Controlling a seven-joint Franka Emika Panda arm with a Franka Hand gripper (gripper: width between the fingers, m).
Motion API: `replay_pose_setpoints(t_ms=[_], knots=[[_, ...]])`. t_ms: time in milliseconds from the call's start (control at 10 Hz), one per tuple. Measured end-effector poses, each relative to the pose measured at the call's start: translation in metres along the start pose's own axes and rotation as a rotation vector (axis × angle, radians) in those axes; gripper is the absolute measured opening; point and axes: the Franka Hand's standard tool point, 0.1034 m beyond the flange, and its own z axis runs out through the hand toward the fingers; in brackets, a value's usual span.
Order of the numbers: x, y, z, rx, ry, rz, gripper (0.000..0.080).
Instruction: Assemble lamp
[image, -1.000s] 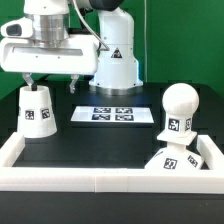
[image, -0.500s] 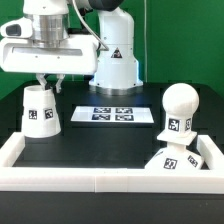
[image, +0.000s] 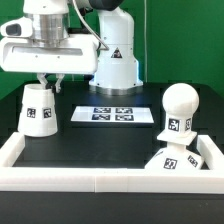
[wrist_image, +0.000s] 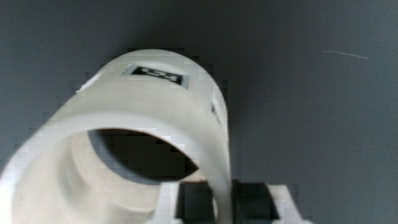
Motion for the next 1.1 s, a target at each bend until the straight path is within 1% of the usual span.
replay_pose_setpoints(t_ms=[200,300,400,500,600,700,800,900,1100], knots=[[0.001,-0.001,0.0,0.0,0.001,-0.003,0.005],[0.002,-0.012,-0.007,0.016,-0.006,0.003,0.005],[0.004,-0.026,-0.017,0.042,-0.019,0.005,0.005],[0.01,-0.039,-0.033,0.068,-0.021,-0.011,0.005],[0.02,-0.049,-0.047,0.079,-0.012,-0.035,0.005],[0.028,-0.055,-0.057,0.085,-0.009,-0.051,0.005],[0.033,-0.06,-0.065,0.092,-0.014,-0.061,0.005],[0.036,-0.061,-0.069,0.094,-0.008,-0.063,0.005],[0.035,-0.06,-0.066,0.091,-0.013,-0.063,0.005]])
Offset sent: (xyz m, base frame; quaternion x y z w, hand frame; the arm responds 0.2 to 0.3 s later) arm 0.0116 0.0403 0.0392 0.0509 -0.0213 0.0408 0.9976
